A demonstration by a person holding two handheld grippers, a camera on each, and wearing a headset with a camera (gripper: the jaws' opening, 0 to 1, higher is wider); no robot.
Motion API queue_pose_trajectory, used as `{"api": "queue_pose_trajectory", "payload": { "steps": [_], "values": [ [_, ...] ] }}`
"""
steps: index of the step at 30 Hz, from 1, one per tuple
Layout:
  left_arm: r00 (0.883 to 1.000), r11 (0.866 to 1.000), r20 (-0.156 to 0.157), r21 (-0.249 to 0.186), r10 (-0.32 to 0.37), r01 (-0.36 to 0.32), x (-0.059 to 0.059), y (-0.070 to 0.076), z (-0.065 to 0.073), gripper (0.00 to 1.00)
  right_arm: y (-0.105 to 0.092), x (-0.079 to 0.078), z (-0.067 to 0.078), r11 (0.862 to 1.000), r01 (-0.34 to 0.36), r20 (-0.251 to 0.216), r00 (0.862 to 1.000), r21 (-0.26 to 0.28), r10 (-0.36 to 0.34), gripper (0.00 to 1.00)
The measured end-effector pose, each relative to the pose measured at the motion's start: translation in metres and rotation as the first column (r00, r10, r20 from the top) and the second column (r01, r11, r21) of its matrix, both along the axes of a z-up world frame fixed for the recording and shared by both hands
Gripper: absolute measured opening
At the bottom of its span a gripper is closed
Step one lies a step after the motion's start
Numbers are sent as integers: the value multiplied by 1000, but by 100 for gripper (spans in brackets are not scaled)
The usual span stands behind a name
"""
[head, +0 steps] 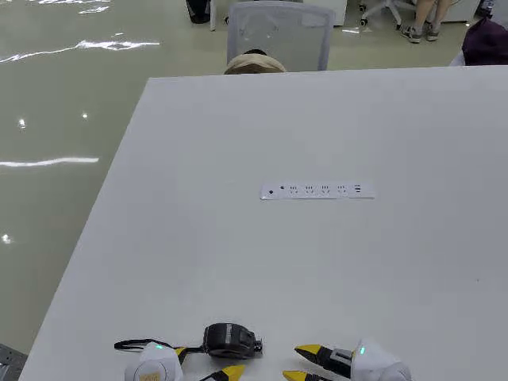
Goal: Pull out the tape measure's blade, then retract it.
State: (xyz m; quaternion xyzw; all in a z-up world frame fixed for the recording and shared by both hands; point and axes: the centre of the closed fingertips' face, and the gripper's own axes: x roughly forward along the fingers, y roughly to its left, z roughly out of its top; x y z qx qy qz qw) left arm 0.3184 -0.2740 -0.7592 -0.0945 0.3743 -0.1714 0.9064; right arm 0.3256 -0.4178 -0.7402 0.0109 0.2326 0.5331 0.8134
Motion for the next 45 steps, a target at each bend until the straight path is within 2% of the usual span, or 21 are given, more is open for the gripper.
{"api": "queue_pose_trajectory", "payload": {
  "steps": [10,18,31,39,45],
  "values": [
    [998,999,46,5,-44,44,-8,9,11,74,-8,-4,5,1000,18,16,1000,-11,-18,29],
    [997,998,54,7,-61,60,-15,11,16,74,-13,-8,11,999,37,29,999,-12,-37,31],
    [995,996,59,1,-85,85,-30,16,17,74,-23,-16,16,999,46,46,998,-23,-45,32],
    [991,995,91,-10,-93,95,-37,19,26,74,-31,-23,18,998,56,53,997,-30,-54,33],
    [992,996,101,-18,-81,83,-41,27,29,74,-36,-26,21,997,70,58,996,-31,-68,35]
  ]
}}
